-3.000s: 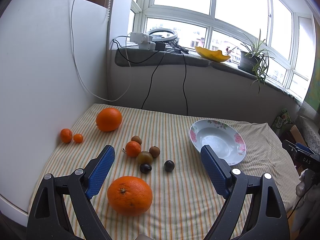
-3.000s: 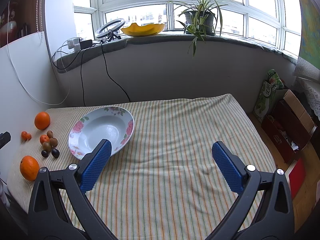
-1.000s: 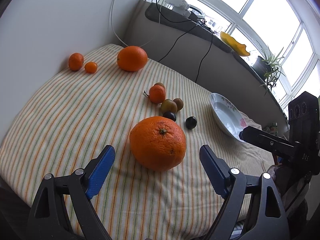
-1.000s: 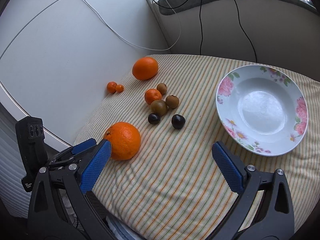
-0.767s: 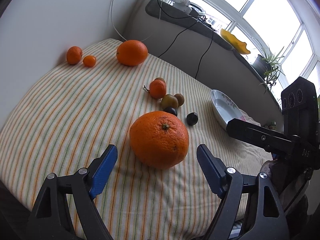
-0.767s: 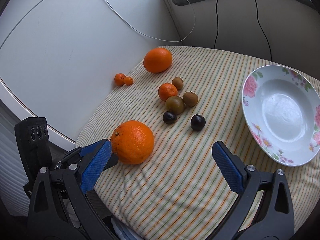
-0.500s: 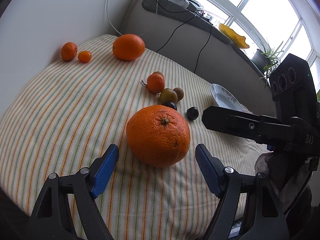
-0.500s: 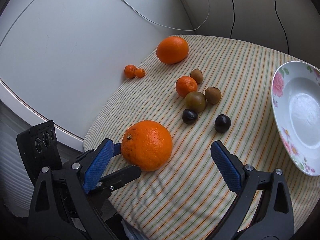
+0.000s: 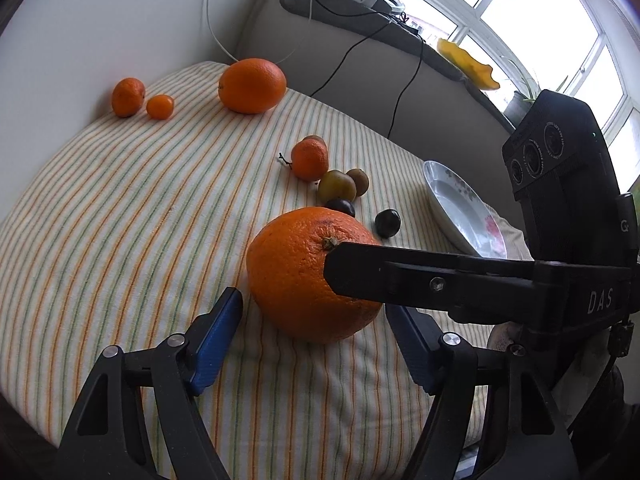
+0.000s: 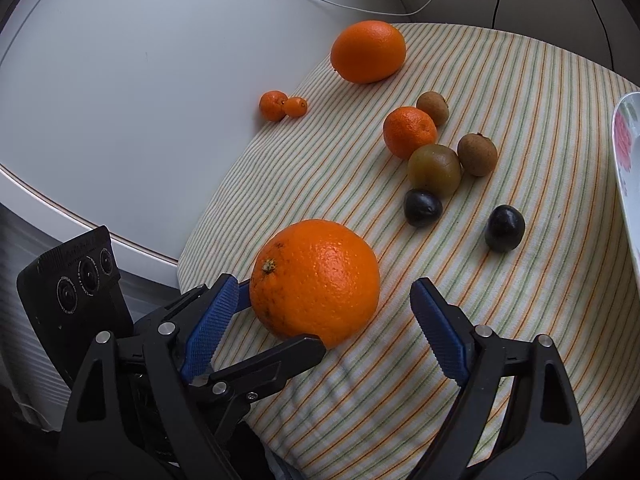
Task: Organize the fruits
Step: 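Close the right gripper around the large orange, then lift the orange with the right gripper and carry it over the floral bowl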
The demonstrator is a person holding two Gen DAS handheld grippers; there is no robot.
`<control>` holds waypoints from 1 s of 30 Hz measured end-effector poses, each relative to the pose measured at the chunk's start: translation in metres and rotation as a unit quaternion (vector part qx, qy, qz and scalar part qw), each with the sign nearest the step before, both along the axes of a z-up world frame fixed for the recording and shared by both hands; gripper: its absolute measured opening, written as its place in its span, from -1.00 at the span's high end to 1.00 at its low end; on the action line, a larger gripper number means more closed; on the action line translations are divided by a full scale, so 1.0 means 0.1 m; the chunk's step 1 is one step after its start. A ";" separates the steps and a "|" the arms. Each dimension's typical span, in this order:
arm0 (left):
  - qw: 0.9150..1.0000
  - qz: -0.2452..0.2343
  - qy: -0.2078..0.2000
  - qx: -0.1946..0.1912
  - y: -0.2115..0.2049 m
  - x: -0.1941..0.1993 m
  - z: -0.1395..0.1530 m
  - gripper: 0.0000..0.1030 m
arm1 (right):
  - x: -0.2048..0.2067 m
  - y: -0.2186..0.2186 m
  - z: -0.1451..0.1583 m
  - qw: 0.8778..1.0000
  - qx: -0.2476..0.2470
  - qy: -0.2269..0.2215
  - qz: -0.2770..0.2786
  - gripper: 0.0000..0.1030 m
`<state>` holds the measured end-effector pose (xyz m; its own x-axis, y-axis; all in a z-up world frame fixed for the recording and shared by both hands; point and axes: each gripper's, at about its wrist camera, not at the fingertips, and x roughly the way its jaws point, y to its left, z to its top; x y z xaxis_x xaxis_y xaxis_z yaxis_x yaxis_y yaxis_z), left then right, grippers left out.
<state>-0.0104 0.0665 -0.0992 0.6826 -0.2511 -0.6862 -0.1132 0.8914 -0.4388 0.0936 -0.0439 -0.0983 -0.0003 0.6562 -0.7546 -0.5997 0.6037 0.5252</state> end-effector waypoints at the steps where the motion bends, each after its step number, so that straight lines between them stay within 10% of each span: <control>1: 1.000 0.000 -0.001 0.001 0.00 0.01 0.00 -0.40 | 0.00 0.01 -0.01 1.000 0.001 0.002 0.000 -0.76; 11: 1.000 -0.007 -0.004 0.008 -0.01 0.05 -0.01 -0.35 | 0.05 0.06 -0.06 1.000 0.011 0.025 0.009 -0.40; 30: 0.999 -0.033 -0.021 0.037 -0.25 0.14 0.18 -0.34 | -0.01 -0.26 0.14 1.000 0.022 0.004 -0.012 -0.37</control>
<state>0.0036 0.0418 -0.0811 0.6943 -0.2470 -0.6760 -0.0361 0.9261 -0.3754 0.0922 -0.0694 -0.0848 0.0104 0.6890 -0.7247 -0.5809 0.5940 0.5565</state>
